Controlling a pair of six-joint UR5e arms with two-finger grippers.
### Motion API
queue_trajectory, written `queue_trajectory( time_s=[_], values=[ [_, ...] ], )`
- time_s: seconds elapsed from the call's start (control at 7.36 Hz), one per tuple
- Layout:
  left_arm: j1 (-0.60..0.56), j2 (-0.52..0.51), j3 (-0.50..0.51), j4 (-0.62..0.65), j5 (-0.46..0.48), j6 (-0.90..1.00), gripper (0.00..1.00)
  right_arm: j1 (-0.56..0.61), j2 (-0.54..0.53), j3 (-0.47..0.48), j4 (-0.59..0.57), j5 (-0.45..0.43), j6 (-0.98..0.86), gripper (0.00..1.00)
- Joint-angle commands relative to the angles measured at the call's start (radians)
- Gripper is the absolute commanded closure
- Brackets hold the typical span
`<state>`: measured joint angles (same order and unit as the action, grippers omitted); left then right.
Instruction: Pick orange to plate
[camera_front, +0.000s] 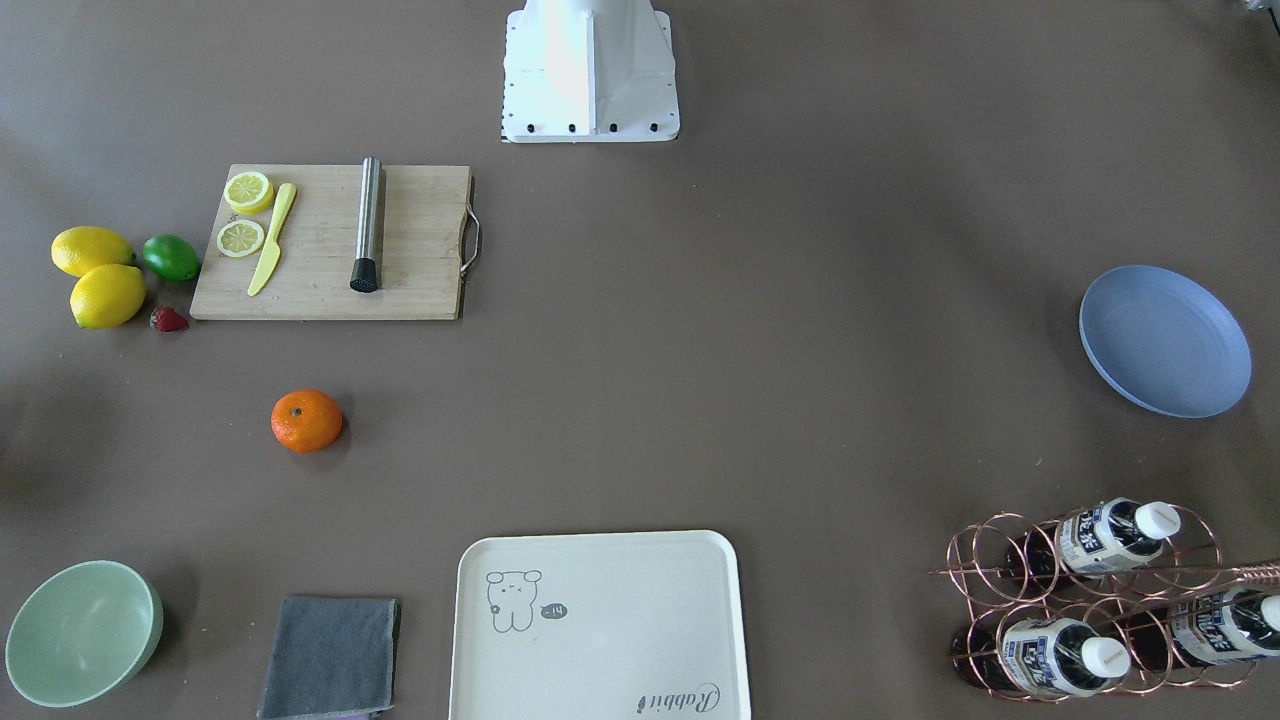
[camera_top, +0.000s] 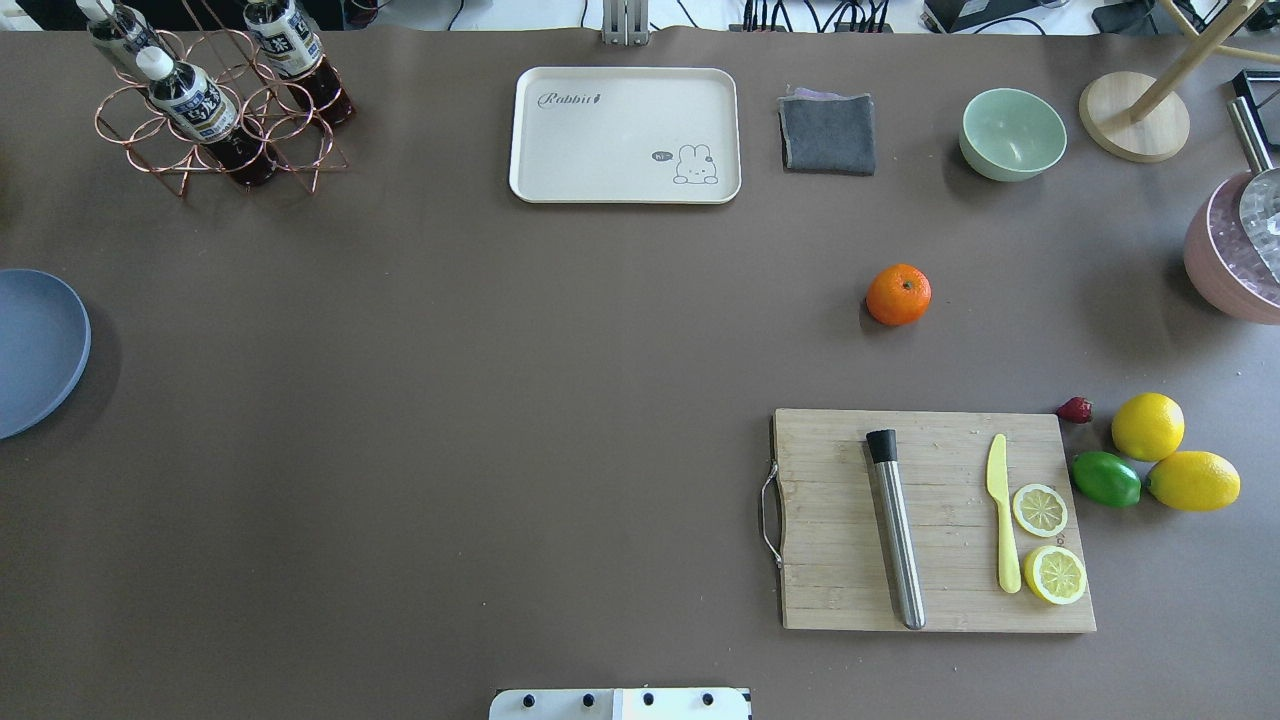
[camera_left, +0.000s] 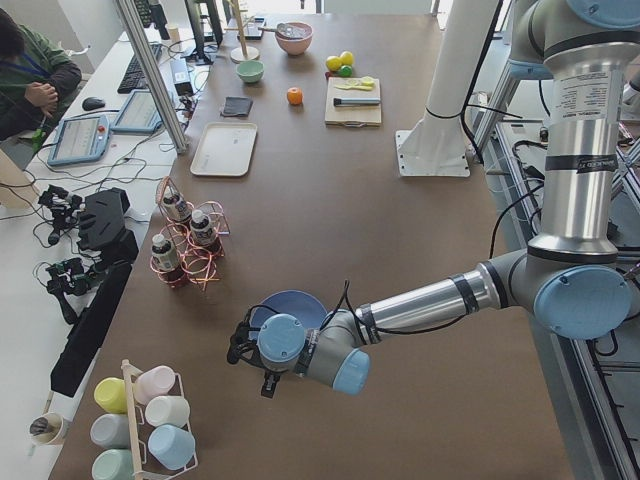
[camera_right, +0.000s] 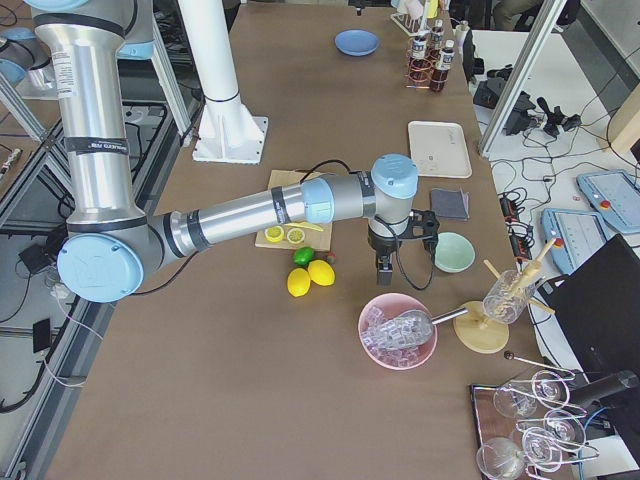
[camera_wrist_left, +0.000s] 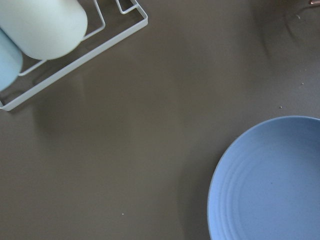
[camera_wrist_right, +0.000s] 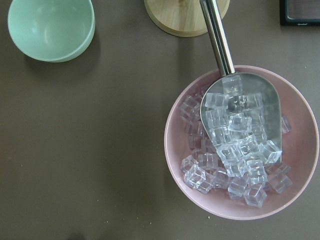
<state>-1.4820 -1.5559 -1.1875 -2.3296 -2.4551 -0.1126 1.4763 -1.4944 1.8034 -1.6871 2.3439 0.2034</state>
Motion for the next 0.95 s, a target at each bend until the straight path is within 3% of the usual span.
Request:
queue_trajectory(
  time_s=[0.0,0.54,0.81],
  values=[
    [0.098,0.0,0.02,-0.025,-0.001,-0.013,0.02,-0.002,0.0,0.001,0.017,0.002,0.02,0.0],
    [0.114,0.01,0.055,-0.027,-0.004,-0.012,0.03,-0.007,-0.003,-0.001,0.041,0.0,0.028,0.0],
    [0.124,0.011,0.057,-0.027,-0.004,-0.01,0.11,-0.008,-0.003,0.001,0.041,0.002,0.028,0.0]
  ],
)
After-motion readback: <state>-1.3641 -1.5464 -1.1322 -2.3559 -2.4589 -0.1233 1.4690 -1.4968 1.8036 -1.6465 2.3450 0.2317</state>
